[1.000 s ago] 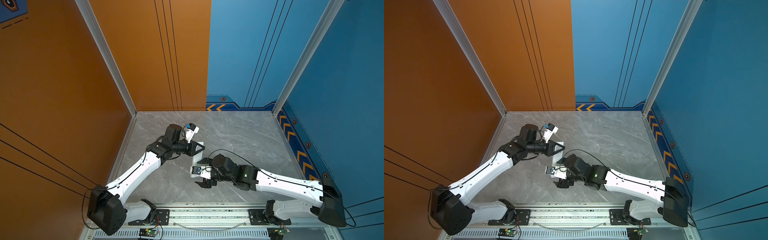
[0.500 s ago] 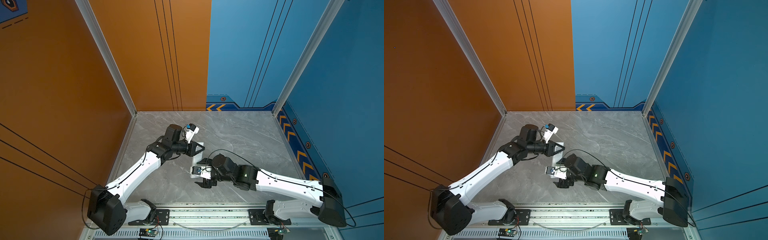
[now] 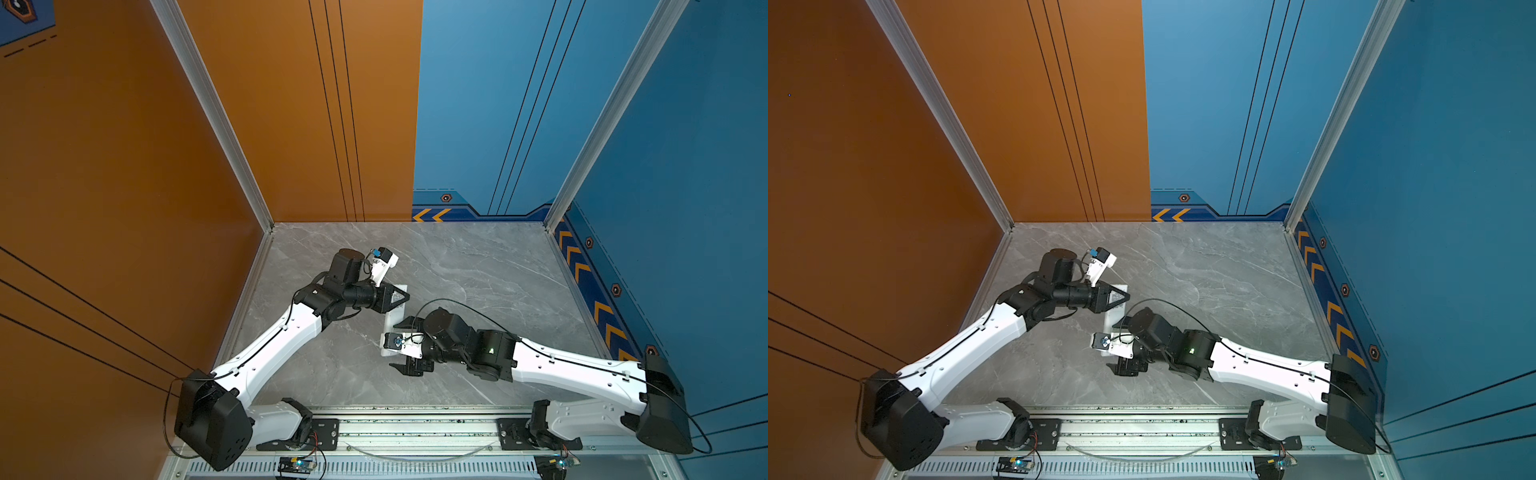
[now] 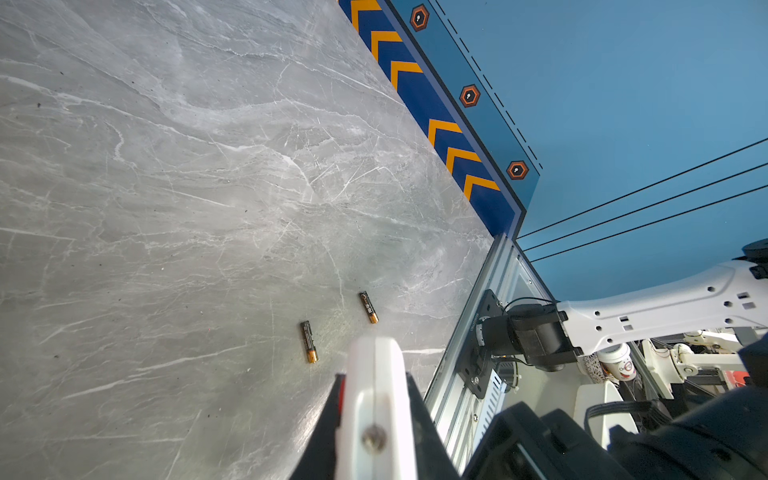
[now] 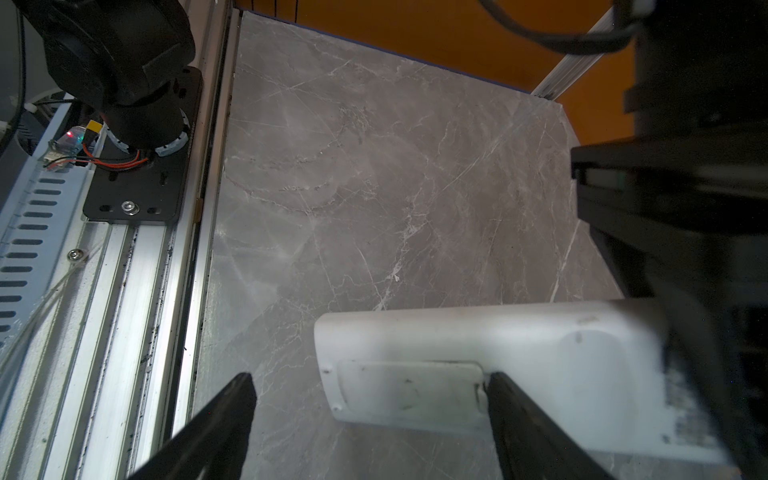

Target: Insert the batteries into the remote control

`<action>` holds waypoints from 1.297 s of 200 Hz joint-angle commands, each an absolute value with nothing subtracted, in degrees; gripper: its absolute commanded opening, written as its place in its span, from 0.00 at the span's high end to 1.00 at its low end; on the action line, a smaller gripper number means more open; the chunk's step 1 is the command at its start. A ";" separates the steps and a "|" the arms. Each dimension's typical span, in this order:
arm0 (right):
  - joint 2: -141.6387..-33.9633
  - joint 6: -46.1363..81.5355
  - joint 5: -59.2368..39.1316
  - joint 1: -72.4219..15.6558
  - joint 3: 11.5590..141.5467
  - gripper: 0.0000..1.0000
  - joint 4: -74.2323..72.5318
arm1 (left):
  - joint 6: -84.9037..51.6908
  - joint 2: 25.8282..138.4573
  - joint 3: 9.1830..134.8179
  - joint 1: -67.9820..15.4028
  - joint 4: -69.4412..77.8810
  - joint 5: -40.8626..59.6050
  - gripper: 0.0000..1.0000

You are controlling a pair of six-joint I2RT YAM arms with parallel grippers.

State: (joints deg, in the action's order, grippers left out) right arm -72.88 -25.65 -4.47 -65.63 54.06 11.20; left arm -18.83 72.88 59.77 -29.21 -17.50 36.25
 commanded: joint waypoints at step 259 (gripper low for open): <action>-70.99 -23.40 0.67 -66.99 55.08 0.05 11.13 | -18.94 71.52 60.47 -29.17 -15.05 36.32 1.00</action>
